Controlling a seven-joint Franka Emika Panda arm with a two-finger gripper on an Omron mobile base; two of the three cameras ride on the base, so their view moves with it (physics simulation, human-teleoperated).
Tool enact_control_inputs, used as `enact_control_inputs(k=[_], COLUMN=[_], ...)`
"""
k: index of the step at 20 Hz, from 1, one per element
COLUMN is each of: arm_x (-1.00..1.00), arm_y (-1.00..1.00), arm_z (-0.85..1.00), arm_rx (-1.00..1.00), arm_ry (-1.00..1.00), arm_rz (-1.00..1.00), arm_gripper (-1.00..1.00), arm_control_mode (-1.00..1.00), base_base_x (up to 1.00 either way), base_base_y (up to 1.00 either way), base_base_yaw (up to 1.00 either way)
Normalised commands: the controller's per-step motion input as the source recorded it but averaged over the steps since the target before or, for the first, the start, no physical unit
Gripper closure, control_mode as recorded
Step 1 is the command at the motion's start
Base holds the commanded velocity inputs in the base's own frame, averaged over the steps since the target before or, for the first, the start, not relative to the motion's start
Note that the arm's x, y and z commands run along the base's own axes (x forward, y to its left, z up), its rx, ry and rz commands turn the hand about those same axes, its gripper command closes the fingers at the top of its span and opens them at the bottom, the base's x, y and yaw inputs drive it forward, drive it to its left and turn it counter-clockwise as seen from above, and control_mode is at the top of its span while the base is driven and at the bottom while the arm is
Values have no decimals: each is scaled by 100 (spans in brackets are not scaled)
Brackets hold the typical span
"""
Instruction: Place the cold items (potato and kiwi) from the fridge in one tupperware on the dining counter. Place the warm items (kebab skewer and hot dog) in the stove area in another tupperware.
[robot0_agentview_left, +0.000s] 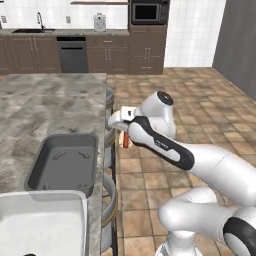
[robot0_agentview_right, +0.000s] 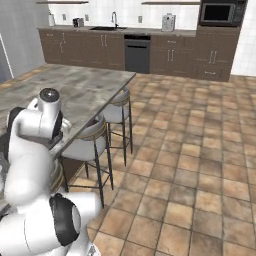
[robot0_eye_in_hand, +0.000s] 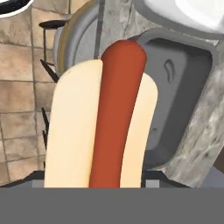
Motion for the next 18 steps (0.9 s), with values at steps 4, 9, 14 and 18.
enact_control_inputs(k=[4, 9, 14, 18], arm_x=[56, 47, 8, 4], arm_y=[100, 100, 100, 83], arm_z=[51, -9, -98, -99], arm_rx=[-38, -39, -24, -7], arm_ry=[49, 43, -3, -43], arm_rz=[14, 12, 8, 1], arm_gripper=[100, 100, 100, 100], arm_control_mode=[-100, -100, -100, -100], base_base_x=[0, 0, 0, 0], base_base_y=[0, 0, 0, 0], base_base_yaw=[0, 0, 0, 0])
